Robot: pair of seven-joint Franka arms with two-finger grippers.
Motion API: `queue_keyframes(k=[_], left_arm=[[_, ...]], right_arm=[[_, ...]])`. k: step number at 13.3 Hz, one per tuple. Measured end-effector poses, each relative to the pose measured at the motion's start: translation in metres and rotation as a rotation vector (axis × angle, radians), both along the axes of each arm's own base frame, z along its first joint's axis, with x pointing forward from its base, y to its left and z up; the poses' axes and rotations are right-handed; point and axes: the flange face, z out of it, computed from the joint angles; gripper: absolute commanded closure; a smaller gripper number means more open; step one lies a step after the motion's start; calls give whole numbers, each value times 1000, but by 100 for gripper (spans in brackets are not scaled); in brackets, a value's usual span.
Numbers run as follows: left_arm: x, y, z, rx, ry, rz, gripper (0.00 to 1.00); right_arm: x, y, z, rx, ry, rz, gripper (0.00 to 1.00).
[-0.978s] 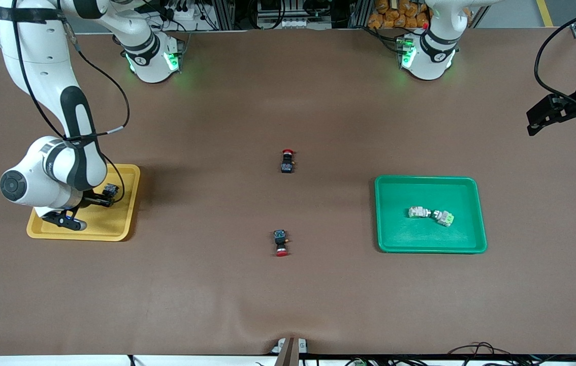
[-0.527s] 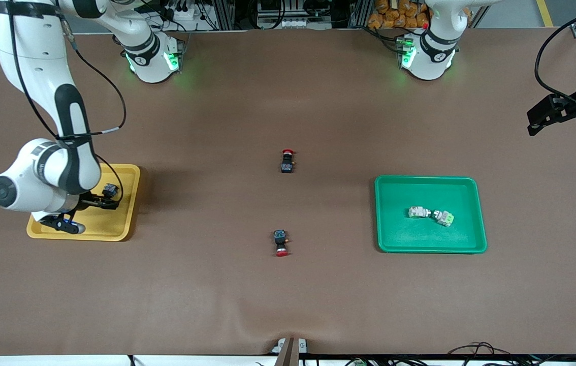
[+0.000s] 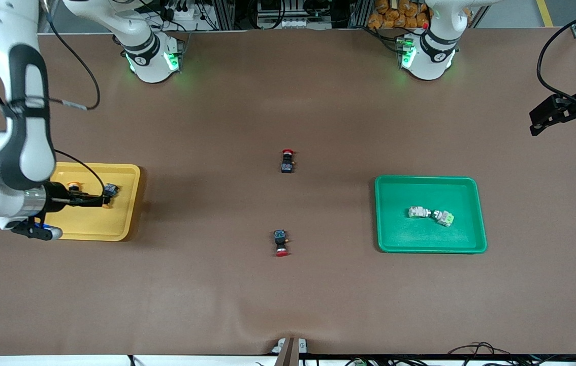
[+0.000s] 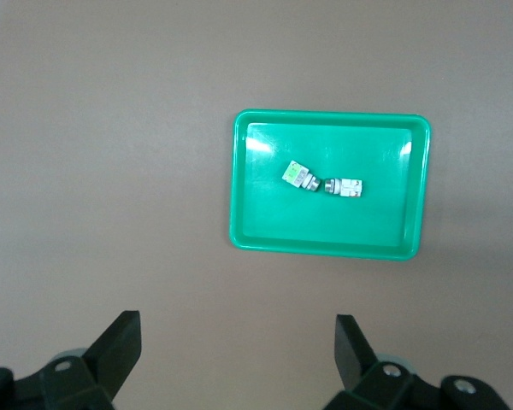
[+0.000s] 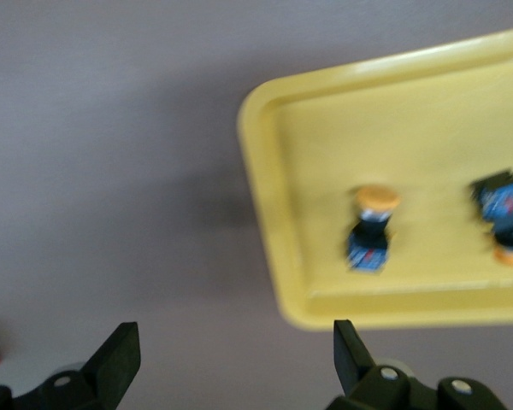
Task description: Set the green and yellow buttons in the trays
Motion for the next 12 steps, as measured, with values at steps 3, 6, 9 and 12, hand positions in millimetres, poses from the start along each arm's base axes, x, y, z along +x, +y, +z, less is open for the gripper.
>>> queue_keyframes(k=[3, 6, 9, 12], left_arm=[[0, -1, 0, 0, 1, -2, 0], [0, -6, -1, 0, 1, -11, 0], [0, -7, -1, 0, 1, -13, 0], [0, -8, 0, 0, 1, -14, 0]], right_arm=[[6, 32, 69, -19, 17, -7, 0], [8, 34, 146, 3, -46, 26, 0], [0, 18, 186, -60, -79, 33, 0], [-17, 35, 228, -132, -129, 99, 0]])
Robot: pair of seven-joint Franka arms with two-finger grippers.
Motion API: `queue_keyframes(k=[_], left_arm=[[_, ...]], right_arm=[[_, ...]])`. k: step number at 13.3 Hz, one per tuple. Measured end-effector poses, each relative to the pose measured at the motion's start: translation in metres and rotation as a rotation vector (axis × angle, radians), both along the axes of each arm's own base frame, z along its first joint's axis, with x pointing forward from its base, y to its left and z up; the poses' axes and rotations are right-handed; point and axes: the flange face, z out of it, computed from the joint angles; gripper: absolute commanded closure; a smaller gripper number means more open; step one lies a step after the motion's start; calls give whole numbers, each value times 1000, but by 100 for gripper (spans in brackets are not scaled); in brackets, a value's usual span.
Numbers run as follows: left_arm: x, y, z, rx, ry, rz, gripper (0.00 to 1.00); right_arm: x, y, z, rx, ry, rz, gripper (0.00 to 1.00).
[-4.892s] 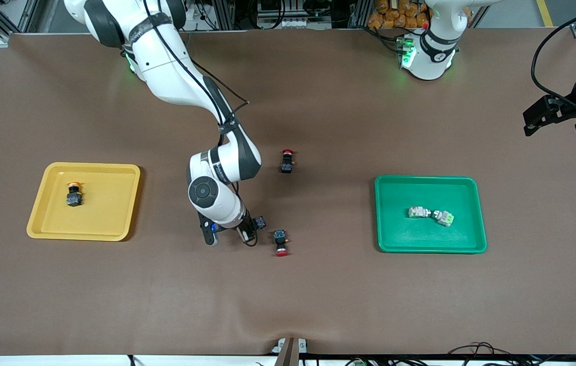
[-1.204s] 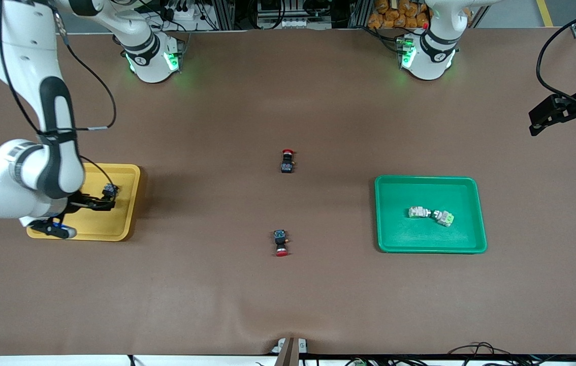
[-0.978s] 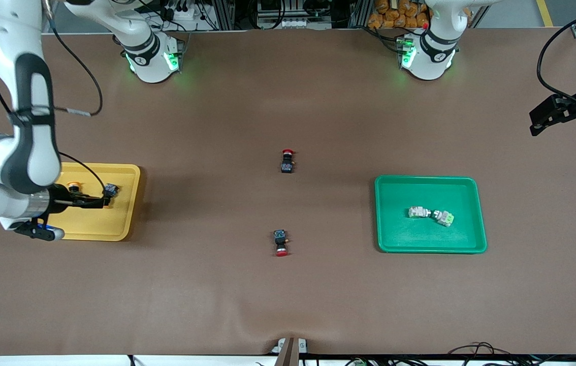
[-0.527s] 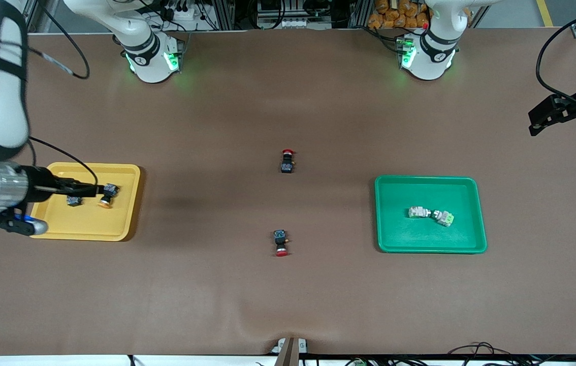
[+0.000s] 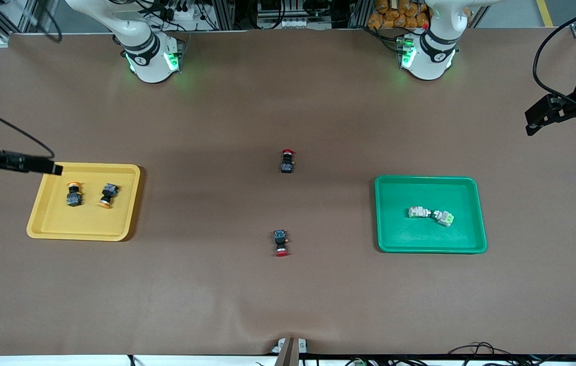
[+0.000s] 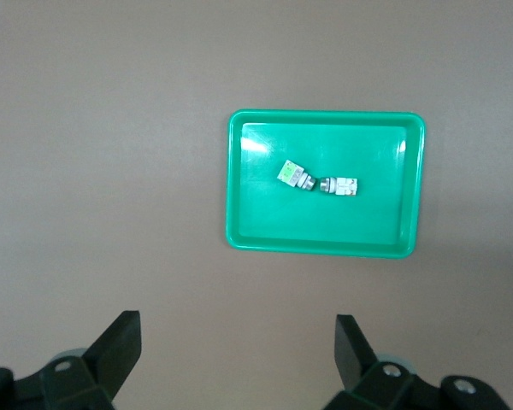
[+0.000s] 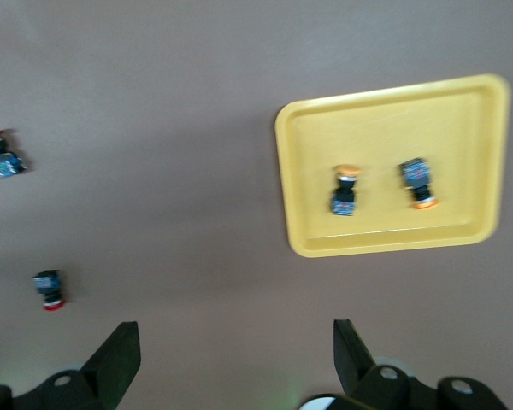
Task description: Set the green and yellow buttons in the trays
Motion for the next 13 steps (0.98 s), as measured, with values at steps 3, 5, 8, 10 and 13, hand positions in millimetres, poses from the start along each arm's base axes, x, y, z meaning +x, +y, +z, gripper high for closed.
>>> queue_keyframes(k=[3, 5, 8, 10, 13], left_arm=[[0, 0, 0, 0, 0, 0, 0], [0, 0, 0, 0, 0, -1, 0], [0, -1, 0, 0, 0, -1, 0], [0, -1, 0, 0, 0, -1, 0], [0, -1, 0, 0, 0, -2, 0]], right_arm=[[-18, -13, 22, -35, 8, 35, 0], [-30, -21, 47, -35, -36, 24, 0], [-66, -18, 89, -43, -89, -50, 0], [-85, -17, 91, -42, -105, -78, 0], [-110, -18, 70, -36, -139, -86, 0]])
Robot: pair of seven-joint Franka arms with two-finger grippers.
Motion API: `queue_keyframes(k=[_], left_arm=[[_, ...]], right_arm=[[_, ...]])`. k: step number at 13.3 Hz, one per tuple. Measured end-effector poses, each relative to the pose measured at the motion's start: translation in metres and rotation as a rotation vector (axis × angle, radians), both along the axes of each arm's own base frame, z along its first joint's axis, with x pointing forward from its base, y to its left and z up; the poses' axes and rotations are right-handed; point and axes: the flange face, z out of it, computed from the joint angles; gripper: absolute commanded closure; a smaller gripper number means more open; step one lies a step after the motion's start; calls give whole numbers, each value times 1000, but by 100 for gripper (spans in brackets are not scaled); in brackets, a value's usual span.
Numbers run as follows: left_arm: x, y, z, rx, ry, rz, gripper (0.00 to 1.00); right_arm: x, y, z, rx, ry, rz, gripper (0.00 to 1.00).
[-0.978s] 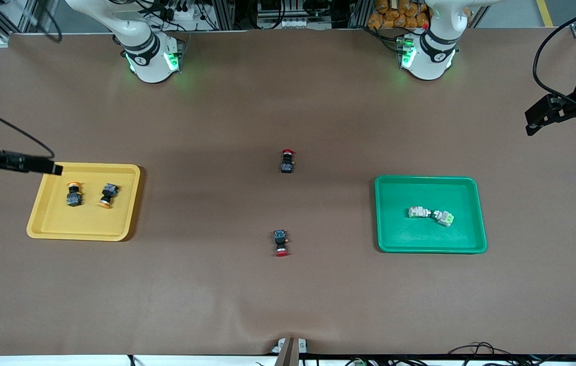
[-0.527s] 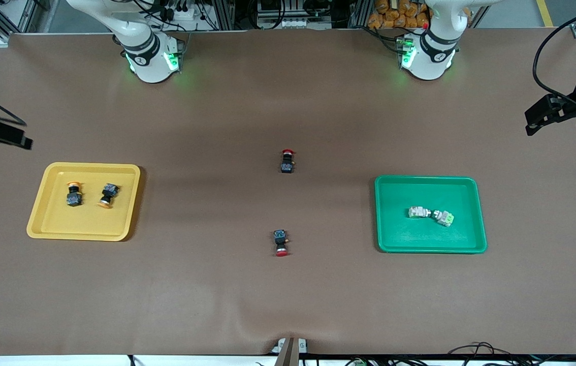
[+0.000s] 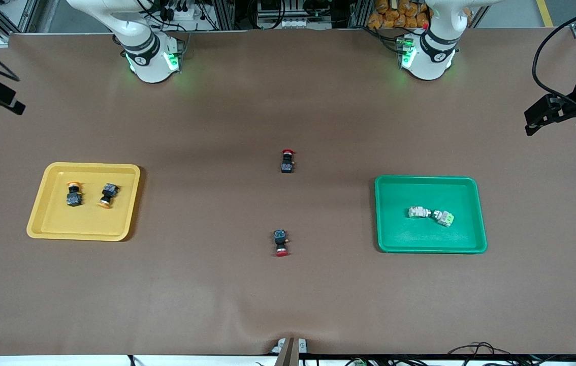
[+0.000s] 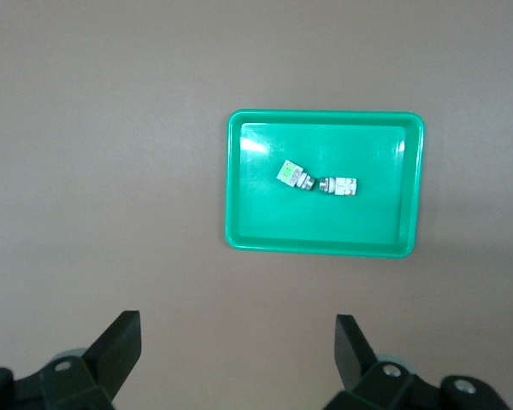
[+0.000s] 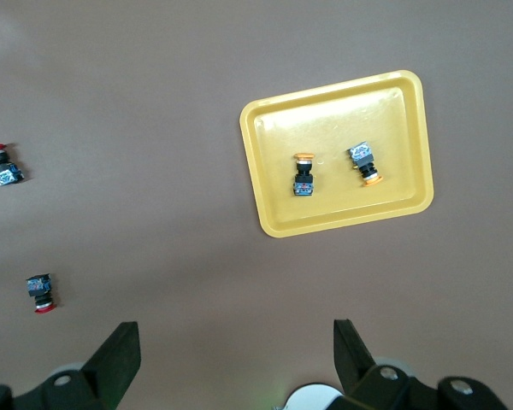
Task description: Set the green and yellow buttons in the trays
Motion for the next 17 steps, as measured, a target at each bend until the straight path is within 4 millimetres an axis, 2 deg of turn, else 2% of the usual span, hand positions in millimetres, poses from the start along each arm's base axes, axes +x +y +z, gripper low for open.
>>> queue_keyframes(k=[2, 4, 8, 11, 17], left_arm=[[0, 0, 0, 0, 0, 0, 0], [0, 0, 0, 0, 0, 0, 0], [0, 0, 0, 0, -1, 0, 0], [0, 0, 1, 0, -1, 0, 0], [0, 0, 1, 0, -3, 0, 0]], right_arm=[[-5, -3, -9, 0, -2, 19, 0], [-1, -5, -12, -15, -9, 40, 0], [4, -6, -4, -59, -10, 54, 0], [14, -5, -8, -61, 40, 57, 0], [13, -1, -6, -60, 62, 65, 0]])
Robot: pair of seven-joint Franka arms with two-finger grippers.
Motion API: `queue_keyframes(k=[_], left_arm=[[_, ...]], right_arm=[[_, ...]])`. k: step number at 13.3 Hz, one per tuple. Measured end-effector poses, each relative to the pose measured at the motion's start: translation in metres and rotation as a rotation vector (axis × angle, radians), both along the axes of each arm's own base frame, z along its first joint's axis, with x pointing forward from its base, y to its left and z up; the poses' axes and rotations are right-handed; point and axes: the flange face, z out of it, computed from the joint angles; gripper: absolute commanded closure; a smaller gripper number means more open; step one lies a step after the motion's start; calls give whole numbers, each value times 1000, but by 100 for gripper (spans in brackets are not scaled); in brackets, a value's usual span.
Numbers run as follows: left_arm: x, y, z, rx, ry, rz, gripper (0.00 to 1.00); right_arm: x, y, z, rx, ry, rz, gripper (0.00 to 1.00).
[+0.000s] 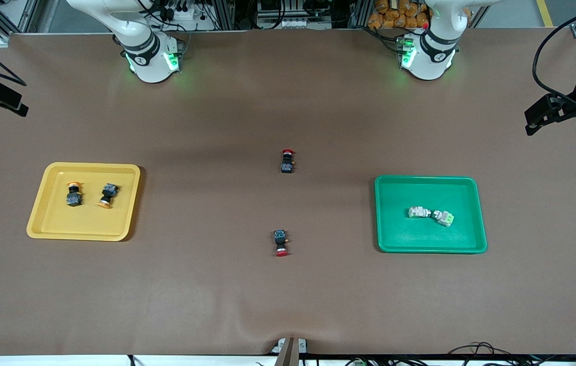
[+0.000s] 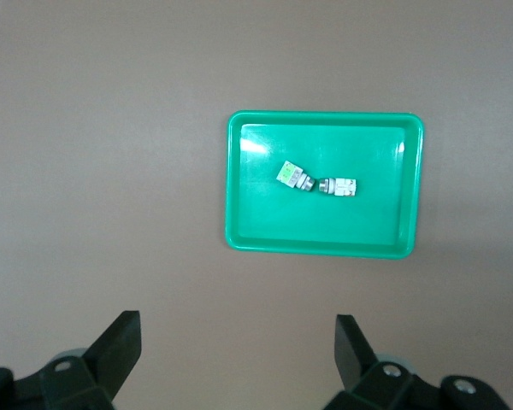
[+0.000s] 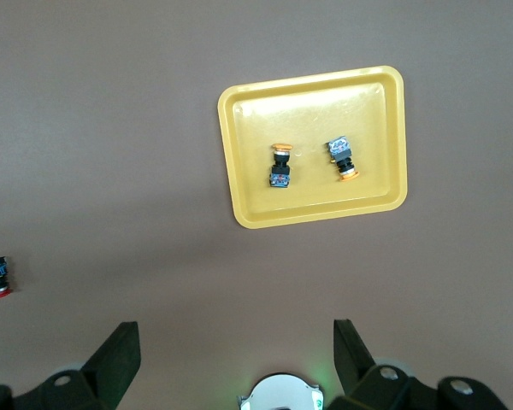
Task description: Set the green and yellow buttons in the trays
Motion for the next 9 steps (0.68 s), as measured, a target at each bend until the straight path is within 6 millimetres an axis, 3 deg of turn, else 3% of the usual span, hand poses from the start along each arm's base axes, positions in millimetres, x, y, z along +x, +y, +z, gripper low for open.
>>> queue_keyframes(k=[9], left_arm=[[-5, -3, -3, -43, 42, 20, 0]], right_arm=[[0, 7, 0, 0, 1, 14, 0]])
